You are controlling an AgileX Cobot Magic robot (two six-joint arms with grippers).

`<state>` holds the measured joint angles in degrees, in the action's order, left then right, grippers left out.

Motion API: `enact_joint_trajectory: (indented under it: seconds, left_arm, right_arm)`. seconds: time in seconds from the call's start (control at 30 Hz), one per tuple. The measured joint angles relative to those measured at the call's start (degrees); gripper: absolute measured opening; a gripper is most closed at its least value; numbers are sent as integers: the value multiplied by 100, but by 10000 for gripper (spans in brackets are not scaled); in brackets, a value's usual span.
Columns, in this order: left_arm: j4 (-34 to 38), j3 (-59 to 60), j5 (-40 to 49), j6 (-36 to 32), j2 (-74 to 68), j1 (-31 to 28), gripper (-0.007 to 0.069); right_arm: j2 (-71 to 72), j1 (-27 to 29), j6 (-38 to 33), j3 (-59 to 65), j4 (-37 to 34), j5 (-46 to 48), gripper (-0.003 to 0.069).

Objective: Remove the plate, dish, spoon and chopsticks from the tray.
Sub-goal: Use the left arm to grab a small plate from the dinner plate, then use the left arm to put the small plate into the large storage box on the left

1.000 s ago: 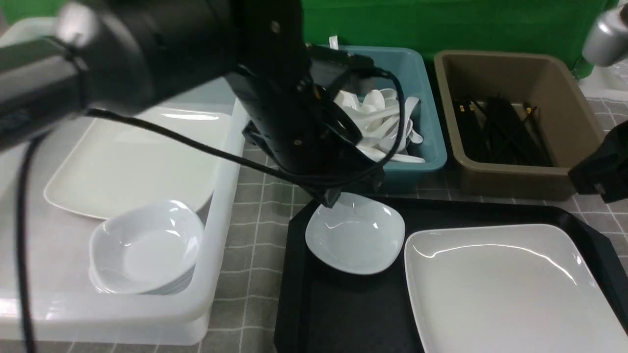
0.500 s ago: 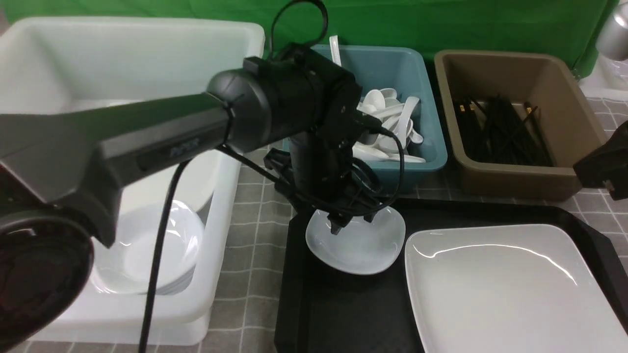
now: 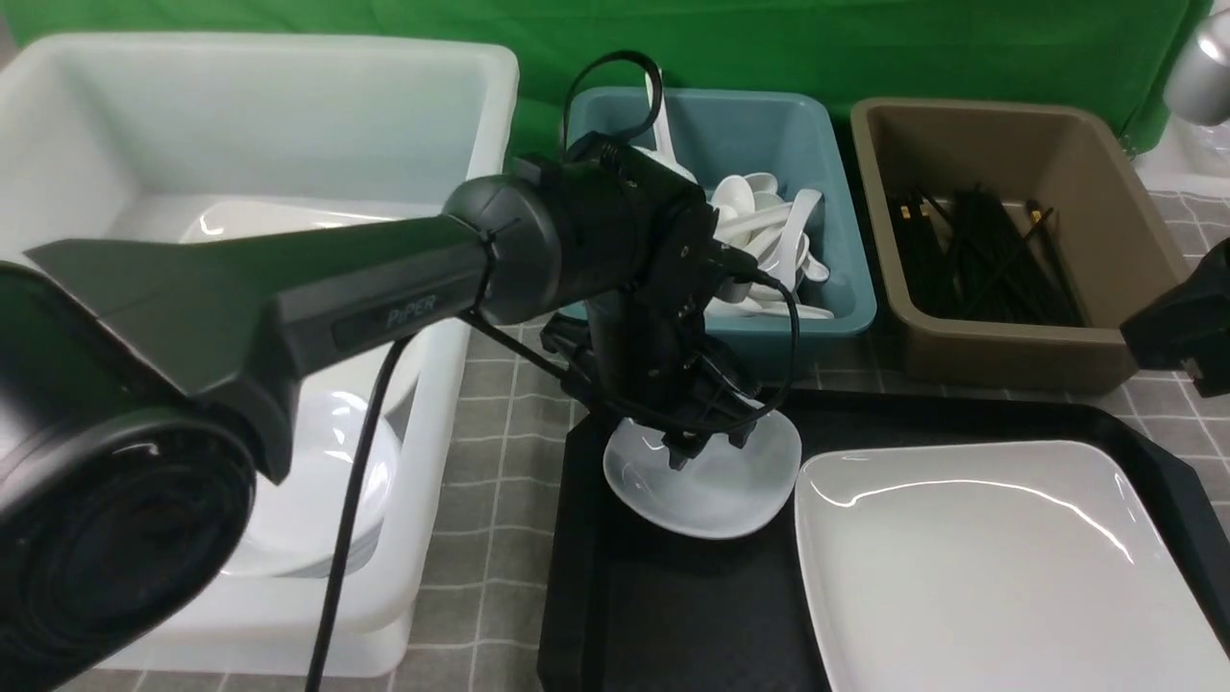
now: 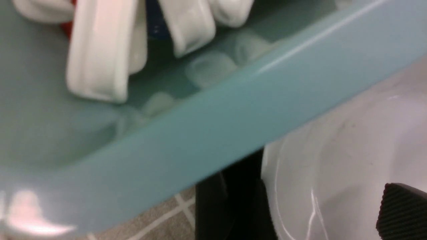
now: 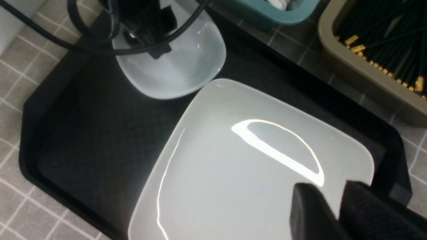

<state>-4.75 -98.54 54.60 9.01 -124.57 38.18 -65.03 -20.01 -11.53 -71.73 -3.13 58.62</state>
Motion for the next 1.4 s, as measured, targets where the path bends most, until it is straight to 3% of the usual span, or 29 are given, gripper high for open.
enact_joint_trajectory:
  seconds: [0.43,0.7,0.87,1.07,1.3,1.4]
  left_arm:
    - [157,0,217,0,-129,11,389]
    - [247,-53,504,-149,-102,-18,179]
    - [259,-58,649,-170,37,-18,159]
    - [246,-53,962,-218,585,-18,46]
    - [422,-41,1163,-295,1343,-18,31]
    - [475,-41,1193,-328,1836,-51,31]
  right_arm:
    - [0,0,-4,0,7,-43,196]
    - [0,0,-10,0,7,-86,196]
    - [0,0,-3,0,7,-104,197]
    - [0,0,-4,0,7,-128,198]
    - [0,0,-95,0,-41,-128,197]
    - [43,0,-351,-6,-422,-181,197]
